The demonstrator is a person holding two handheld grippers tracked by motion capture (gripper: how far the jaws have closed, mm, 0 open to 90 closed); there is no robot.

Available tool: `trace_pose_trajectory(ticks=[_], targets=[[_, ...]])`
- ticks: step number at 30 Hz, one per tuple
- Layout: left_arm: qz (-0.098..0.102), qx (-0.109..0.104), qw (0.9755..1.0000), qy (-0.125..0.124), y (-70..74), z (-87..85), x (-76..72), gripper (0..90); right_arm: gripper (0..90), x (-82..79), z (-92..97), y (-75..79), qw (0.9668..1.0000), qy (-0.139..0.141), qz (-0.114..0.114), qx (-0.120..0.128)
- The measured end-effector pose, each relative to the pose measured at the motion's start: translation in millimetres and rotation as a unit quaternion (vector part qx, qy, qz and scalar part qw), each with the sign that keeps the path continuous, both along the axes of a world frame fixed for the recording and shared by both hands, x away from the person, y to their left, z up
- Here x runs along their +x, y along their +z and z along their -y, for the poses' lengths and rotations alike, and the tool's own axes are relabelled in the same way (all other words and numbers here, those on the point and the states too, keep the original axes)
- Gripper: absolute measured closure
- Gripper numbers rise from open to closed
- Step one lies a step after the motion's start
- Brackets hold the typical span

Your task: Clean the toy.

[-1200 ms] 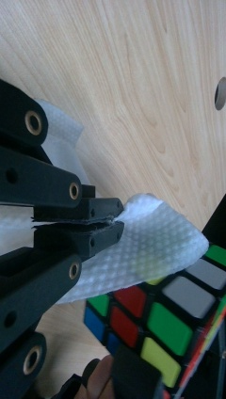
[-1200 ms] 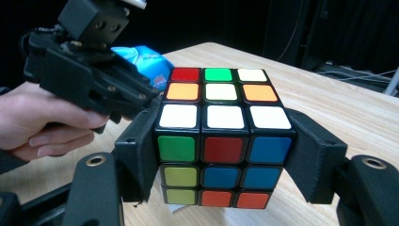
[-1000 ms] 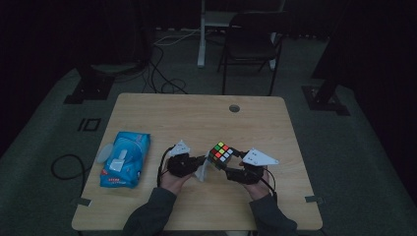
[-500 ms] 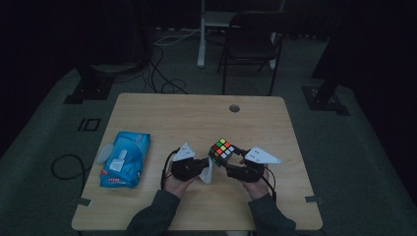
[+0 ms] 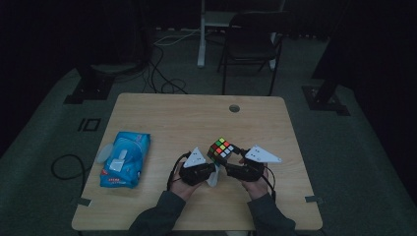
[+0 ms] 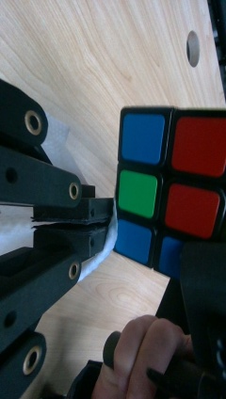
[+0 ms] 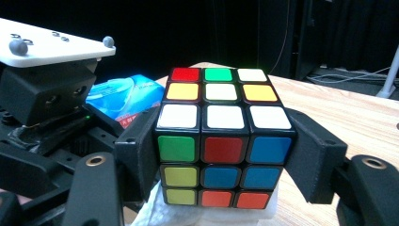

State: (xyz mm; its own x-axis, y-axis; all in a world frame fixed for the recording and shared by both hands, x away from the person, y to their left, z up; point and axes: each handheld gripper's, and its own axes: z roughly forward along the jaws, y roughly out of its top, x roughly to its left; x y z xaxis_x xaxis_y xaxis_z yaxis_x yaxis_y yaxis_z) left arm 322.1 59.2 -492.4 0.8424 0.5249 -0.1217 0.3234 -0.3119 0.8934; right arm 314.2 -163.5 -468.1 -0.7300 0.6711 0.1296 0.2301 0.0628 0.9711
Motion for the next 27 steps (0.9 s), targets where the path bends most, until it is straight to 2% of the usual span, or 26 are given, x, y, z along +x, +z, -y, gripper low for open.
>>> trace_pose_trajectory(ticks=[1,9,13,17,27], targets=[[0.000,0.000,1.0000,0.000,0.0,0.0,0.0,87.9,34.9,0.0,0.0,0.0,1.0000,0.000,0.000,0.000],[-0.005,-0.029,0.9983,0.050,2.0,-21.9,13.9,88.0,34.9,-0.3,0.4,1.1,1.0000,0.005,0.001,0.004],[0.000,-0.026,0.9982,0.055,3.2,-22.0,14.6,87.9,34.8,-0.4,0.5,1.7,1.0000,0.006,0.001,0.006],[0.003,-0.023,0.9986,0.048,3.6,-16.7,15.4,87.9,34.9,-0.2,1.2,2.1,0.9999,0.004,0.001,0.010],[0.007,-0.022,0.9997,0.010,-0.4,3.3,9.7,87.9,34.9,0.5,4.7,2.9,0.9998,-0.001,-0.001,0.020]])
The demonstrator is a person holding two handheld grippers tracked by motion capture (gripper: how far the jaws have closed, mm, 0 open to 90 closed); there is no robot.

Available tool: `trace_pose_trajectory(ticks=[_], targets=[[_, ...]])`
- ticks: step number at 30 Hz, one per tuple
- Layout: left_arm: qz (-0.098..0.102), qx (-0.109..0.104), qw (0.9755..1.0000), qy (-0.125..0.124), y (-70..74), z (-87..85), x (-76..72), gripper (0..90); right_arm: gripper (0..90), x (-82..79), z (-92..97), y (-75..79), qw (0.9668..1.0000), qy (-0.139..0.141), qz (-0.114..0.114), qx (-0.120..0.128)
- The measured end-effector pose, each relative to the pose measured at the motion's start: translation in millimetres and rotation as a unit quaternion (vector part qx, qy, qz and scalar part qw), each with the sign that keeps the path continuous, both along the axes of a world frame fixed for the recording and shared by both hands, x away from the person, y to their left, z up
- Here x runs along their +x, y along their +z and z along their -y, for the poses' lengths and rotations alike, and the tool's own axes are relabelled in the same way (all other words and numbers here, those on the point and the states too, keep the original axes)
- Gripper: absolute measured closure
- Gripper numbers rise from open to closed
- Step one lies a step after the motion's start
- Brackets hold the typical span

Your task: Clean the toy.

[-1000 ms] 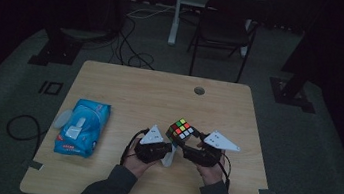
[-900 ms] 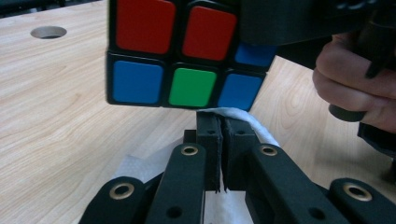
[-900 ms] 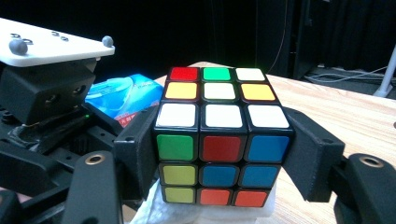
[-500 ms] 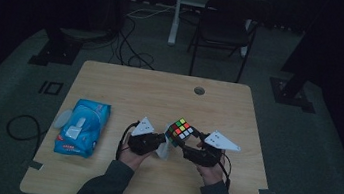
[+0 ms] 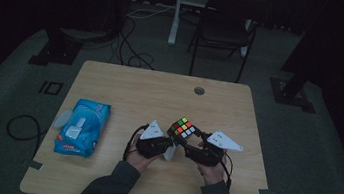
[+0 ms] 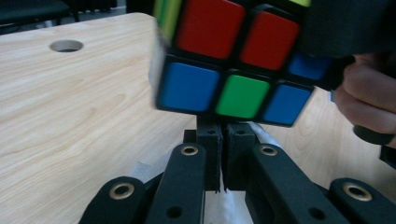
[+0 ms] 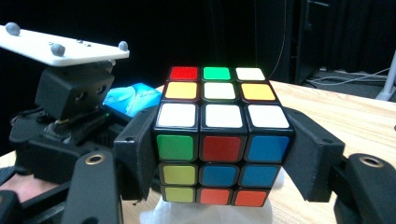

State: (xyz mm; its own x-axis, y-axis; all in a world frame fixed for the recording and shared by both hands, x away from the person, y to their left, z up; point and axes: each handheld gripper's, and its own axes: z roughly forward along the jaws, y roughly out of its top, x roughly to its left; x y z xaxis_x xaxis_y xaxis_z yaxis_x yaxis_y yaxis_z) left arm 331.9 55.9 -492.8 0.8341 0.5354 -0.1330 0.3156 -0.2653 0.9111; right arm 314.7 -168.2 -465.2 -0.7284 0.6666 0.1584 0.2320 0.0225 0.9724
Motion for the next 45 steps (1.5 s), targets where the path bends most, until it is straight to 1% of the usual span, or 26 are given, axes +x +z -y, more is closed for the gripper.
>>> trace_pose_trajectory(ticks=[2,5,7,9,11,12,16,18,21,24,26,30,34,36,37,41,45], targets=[[0.002,0.005,1.0000,-0.007,-0.9,2.7,-1.6,87.9,34.9,-0.1,-0.7,-0.4,1.0000,0.000,-0.001,0.000],[0.003,0.005,1.0000,-0.006,-1.2,2.2,-1.1,87.9,34.9,-0.3,-1.0,-0.5,1.0000,0.001,-0.001,-0.002],[0.000,-0.007,0.9999,0.008,-0.6,-3.7,2.8,87.9,34.9,-0.5,-0.8,-0.6,1.0000,0.003,-0.003,0.002],[-0.001,-0.014,0.9997,0.019,0.3,-8.7,6.0,87.9,34.8,-0.5,-0.3,-0.5,1.0000,0.005,-0.003,0.005],[-0.002,-0.018,0.9995,0.025,1.4,-12.0,7.8,88.0,34.9,-0.5,-0.3,-0.1,1.0000,0.006,-0.002,0.007],[0.000,-0.016,0.9995,0.026,1.8,-12.3,7.8,88.0,34.8,-0.7,-0.6,0.1,0.9999,0.006,-0.003,0.008],[0.002,-0.014,0.9998,0.017,1.7,-9.0,5.0,88.0,34.9,-0.6,-0.5,0.2,0.9999,0.006,-0.004,0.012],[0.002,-0.012,0.9999,0.003,0.9,-3.1,0.8,88.0,34.9,-0.2,0.7,-0.2,0.9999,0.003,-0.005,0.014],[0.002,-0.013,0.9999,-0.007,0.5,0.2,-2.6,88.0,34.8,0.3,2.5,-0.5,0.9999,-0.002,-0.005,0.016],[0.004,-0.007,0.9999,-0.015,0.5,2.5,-6.0,87.9,34.9,1.4,4.6,-1.4,0.9998,-0.008,-0.008,0.015],[0.007,-0.001,0.9999,-0.016,0.8,2.6,-7.6,87.9,34.9,2.2,5.9,-2.3,0.9998,-0.010,-0.009,0.015],[0.012,0.003,0.9999,-0.007,2.5,-3.7,-8.6,87.9,34.9,2.9,6.9,-3.4,0.9998,-0.011,-0.011,0.012],[0.017,0.003,0.9998,0.009,6.2,-16.8,-7.9,87.9,34.9,3.2,7.9,-4.2,0.9998,-0.015,-0.011,0.006],[0.017,0.003,0.9998,0.009,6.2,-16.8,-7.9,87.9,34.9,3.4,8.1,-4.5,0.9998,-0.015,-0.011,0.006],[0.021,0.002,0.9995,0.024,9.5,-24.2,-8.3,87.9,34.9,3.5,8.1,-5.0,0.9998,-0.017,-0.010,0.004],[0.032,0.006,0.9988,0.035,13.2,-27.6,-10.0,87.9,34.9,3.1,6.5,-5.7,0.9997,-0.020,-0.011,-0.002],[0.034,0.000,0.9987,0.039,14.8,-28.1,-8.5,87.9,34.9,2.3,3.7,-6.9,0.9997,-0.019,-0.012,-0.012]])
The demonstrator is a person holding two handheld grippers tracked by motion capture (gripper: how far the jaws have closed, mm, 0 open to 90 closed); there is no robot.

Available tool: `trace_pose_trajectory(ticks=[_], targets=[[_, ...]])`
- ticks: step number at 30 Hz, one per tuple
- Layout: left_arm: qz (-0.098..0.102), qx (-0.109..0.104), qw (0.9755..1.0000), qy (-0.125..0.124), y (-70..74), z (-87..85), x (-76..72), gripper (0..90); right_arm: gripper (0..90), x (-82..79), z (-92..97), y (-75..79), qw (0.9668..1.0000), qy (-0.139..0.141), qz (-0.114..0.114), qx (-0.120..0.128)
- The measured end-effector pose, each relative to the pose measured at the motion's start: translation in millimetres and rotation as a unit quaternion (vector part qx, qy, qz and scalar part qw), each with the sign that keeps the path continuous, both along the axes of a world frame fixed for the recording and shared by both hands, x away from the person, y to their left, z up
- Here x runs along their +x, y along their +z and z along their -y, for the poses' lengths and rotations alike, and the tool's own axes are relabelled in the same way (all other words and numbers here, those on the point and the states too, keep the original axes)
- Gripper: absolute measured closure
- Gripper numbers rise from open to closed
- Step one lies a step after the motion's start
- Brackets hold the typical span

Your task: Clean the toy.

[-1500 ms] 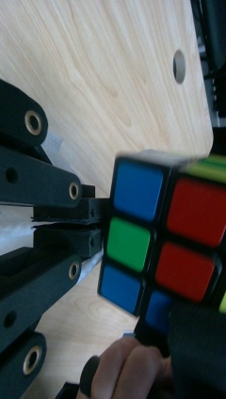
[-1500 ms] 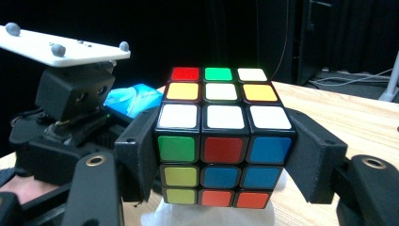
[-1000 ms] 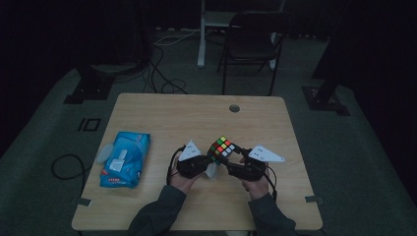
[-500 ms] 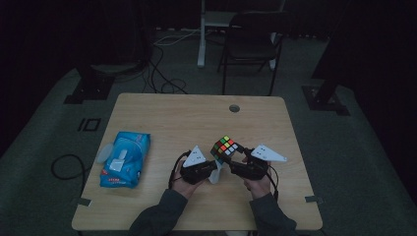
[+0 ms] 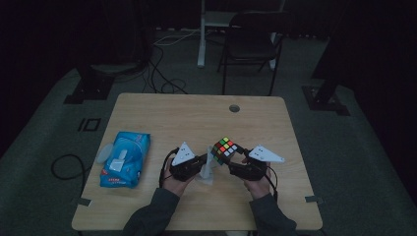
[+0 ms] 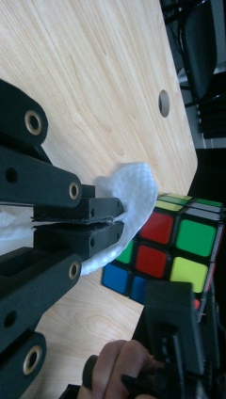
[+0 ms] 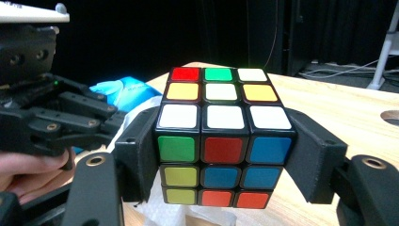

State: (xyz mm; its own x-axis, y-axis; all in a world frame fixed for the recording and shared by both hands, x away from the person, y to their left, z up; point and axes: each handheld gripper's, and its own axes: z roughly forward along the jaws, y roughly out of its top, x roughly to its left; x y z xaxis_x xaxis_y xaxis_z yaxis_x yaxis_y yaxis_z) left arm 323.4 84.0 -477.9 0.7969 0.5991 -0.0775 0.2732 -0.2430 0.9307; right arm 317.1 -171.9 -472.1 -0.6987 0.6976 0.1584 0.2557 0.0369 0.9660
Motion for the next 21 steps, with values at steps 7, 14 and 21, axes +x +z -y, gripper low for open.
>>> trace_pose_trajectory(ticks=[7,14,21], targets=[[0.001,-0.002,1.0000,0.000,1.8,0.6,1.2,87.9,34.9,-0.8,-3.9,-1.1,0.9998,-0.004,0.004,-0.018],[0.011,0.002,0.9999,-0.002,6.8,4.1,0.4,87.9,34.8,-0.9,-7.6,-3.1,0.9992,-0.008,0.004,-0.039],[0.022,-0.001,0.9997,0.002,15.2,3.9,1.0,87.9,34.9,0.6,-9.9,-6.9,0.9986,-0.007,-0.005,-0.052]])
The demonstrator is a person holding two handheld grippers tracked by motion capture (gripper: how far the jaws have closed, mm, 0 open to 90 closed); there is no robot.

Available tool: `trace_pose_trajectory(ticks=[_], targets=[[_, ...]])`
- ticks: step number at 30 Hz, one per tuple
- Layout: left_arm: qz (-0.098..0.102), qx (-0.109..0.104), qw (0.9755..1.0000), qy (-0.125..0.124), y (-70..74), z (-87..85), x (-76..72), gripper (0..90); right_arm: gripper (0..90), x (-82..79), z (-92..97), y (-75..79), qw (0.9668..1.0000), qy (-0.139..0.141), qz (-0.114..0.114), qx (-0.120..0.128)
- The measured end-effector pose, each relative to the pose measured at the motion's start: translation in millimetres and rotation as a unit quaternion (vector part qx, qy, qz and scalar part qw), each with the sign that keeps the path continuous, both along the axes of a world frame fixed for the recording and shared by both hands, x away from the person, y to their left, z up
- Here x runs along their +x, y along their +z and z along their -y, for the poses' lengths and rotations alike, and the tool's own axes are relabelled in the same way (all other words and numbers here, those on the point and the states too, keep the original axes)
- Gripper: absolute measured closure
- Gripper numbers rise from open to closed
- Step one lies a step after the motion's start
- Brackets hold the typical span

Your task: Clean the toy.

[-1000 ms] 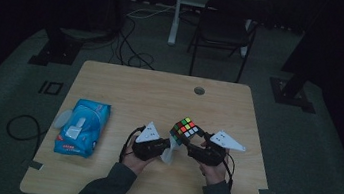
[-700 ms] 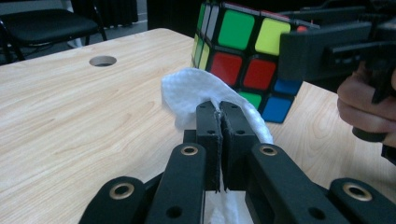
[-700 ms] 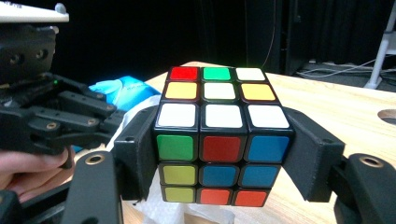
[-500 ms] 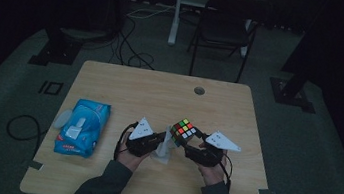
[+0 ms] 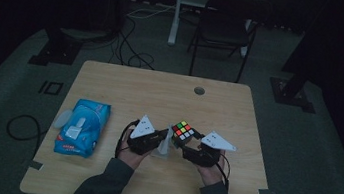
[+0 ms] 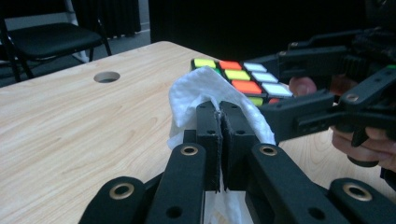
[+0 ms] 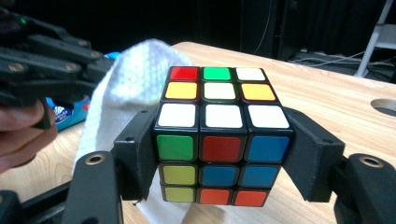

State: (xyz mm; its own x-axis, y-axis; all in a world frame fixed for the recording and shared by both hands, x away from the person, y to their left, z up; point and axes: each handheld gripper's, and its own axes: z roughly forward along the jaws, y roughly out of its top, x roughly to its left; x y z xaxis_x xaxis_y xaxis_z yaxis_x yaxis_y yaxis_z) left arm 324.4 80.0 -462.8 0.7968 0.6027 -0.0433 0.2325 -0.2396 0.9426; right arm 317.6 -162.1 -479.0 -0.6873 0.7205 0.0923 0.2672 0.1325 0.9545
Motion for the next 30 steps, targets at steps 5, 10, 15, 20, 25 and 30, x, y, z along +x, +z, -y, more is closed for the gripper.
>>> trace_pose_trajectory(ticks=[5,10,15,20,25,30], targets=[[0.005,0.003,1.0000,0.003,2.6,-0.1,-0.4,87.8,34.9,0.7,-1.6,-2.0,1.0000,0.002,-0.005,-0.009],[0.006,0.006,1.0000,0.004,0.9,1.1,-0.9,87.8,34.8,0.3,-2.4,-2.1,0.9999,0.000,-0.005,-0.012],[0.003,0.024,0.9997,0.003,-5.7,5.2,-1.7,87.8,34.9,-0.2,-1.0,-0.4,0.9999,-0.006,-0.003,-0.008],[-0.007,0.037,0.9993,0.000,-14.3,8.7,-2.0,87.8,34.9,-0.7,1.5,1.6,0.9999,-0.009,0.002,-0.006],[-0.013,0.049,0.9987,-0.005,-20.7,12.6,-4.1,87.8,34.9,-1.1,2.7,3.5,0.9999,-0.011,0.006,-0.002],[-0.012,0.049,0.9986,-0.014,-20.0,16.1,-7.1,87.7,34.9,-0.8,2.9,2.9,0.9999,-0.014,0.005,0.003]])
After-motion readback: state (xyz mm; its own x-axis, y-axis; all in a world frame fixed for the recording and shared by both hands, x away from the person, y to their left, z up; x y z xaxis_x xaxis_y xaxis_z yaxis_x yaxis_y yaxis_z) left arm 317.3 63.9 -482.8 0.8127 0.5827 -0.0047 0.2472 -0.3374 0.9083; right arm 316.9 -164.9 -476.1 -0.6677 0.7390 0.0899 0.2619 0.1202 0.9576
